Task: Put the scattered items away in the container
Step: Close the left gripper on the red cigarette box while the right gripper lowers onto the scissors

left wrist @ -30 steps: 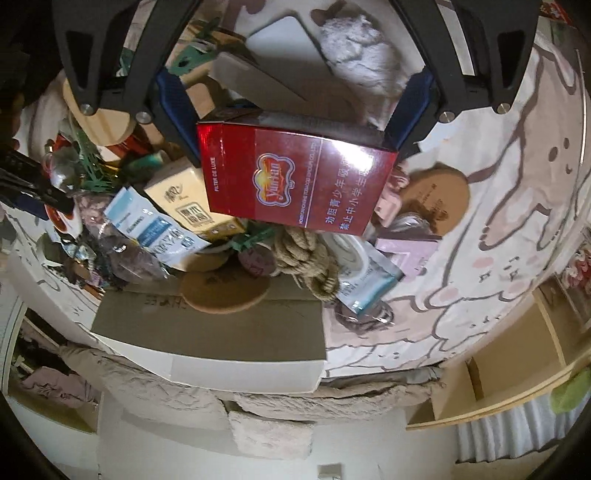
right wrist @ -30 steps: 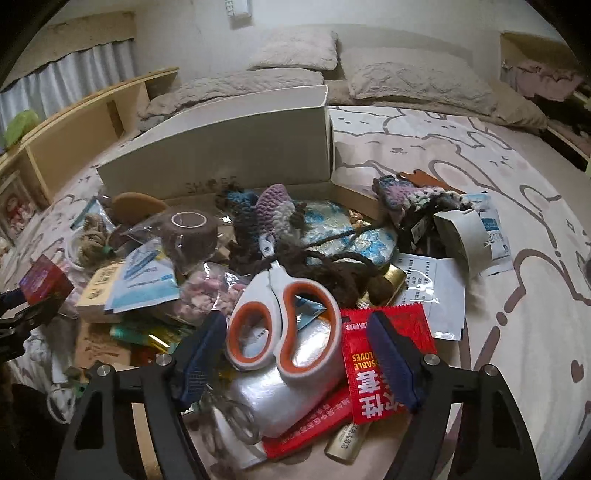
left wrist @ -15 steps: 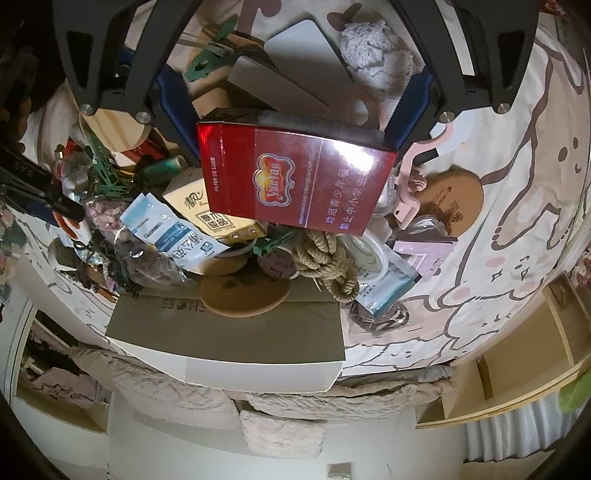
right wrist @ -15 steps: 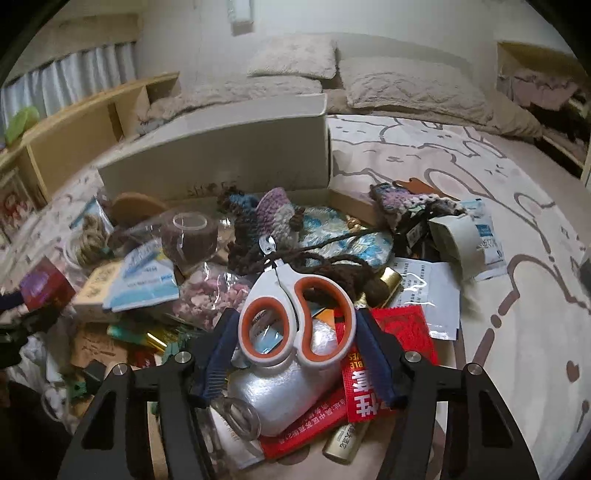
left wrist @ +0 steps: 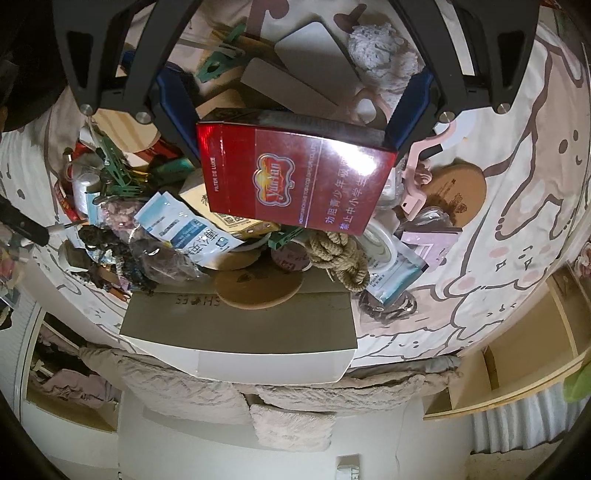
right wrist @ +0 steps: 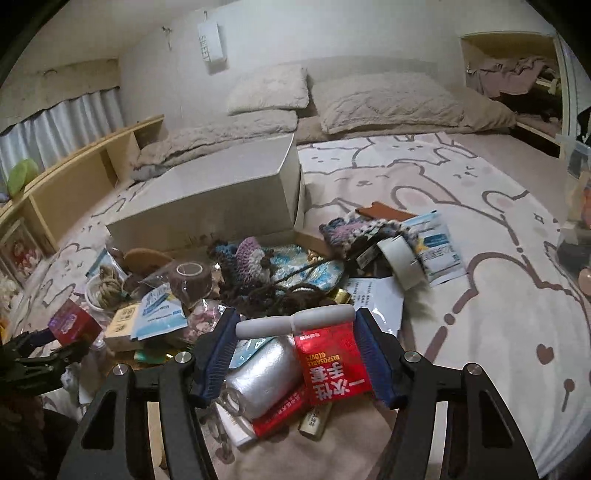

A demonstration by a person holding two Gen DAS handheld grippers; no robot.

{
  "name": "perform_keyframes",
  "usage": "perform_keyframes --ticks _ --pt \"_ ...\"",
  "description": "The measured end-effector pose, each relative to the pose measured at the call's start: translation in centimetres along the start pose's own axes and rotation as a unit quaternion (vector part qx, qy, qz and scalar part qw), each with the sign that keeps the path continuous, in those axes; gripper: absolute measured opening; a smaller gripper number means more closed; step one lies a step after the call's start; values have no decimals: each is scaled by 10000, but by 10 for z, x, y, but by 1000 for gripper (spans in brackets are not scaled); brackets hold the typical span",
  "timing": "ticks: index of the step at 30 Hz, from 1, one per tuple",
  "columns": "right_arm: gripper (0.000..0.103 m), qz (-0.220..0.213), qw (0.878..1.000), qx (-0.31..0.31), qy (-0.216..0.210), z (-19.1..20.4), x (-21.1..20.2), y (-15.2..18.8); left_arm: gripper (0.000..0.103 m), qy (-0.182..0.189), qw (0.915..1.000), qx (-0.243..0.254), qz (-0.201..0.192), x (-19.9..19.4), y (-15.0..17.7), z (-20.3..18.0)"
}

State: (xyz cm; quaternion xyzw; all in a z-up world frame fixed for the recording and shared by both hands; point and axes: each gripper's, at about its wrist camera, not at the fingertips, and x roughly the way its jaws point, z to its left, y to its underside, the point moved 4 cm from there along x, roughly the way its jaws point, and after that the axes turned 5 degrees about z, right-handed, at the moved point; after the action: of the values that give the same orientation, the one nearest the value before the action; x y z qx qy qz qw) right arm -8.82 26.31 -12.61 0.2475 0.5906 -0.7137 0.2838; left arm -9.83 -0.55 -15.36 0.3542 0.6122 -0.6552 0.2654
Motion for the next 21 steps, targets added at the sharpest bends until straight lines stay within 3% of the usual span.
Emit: perform_keyframes --ticks 6,15,21 --pt "64 -180 9997 -9 -154 4 -16 -8 93 144 9999 -42 -70 -3 -2 -2" --pt "64 -526 9943 -244 -891 51 -19 -35 93 169 9998 -65 -97 -5 -1 -1" --pt "64 52 9946 -423 -950 64 16 -20 93 180 9998 -64 -101 -5 -1 -1"
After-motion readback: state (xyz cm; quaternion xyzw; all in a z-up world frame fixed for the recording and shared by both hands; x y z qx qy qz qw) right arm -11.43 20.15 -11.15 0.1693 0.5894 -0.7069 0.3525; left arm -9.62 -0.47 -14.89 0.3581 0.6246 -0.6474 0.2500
